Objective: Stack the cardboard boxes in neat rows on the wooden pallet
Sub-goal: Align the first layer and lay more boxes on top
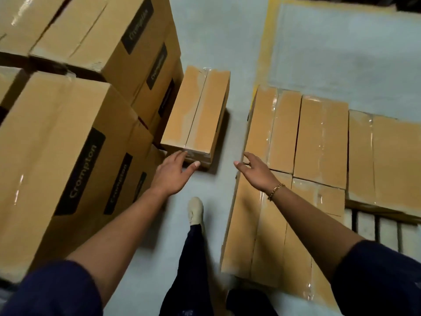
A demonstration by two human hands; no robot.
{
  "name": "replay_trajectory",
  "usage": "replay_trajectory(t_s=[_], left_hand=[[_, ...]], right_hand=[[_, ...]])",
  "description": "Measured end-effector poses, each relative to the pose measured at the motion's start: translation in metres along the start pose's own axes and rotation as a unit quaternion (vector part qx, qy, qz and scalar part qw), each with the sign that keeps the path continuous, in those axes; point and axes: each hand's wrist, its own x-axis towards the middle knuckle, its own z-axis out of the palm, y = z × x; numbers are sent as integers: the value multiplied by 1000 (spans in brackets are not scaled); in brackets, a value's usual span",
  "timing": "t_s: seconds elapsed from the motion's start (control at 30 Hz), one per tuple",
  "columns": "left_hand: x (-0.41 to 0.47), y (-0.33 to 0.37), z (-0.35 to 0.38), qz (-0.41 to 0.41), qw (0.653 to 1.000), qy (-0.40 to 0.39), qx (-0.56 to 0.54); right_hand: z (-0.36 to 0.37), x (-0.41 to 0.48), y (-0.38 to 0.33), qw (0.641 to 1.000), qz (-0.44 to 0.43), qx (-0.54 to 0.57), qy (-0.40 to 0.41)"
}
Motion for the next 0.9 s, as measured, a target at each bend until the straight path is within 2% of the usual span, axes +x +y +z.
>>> replay_trajectory(t_s=[0.2,0.47,0.67,0.9], left_hand=[[159,-62,-2,-55,995,-33,-75],[346,-159,43,-182,972,-5,-146],[404,-206,90,-247,945,0,-216],[427,-238,111,-265,920,34,-286]], right_hand=[[39,136,-13,996,70,57,2],[104,302,16,977,151,152,17],[156,385,44,952,182,244,31],[193,416,66,923,173,342,26]])
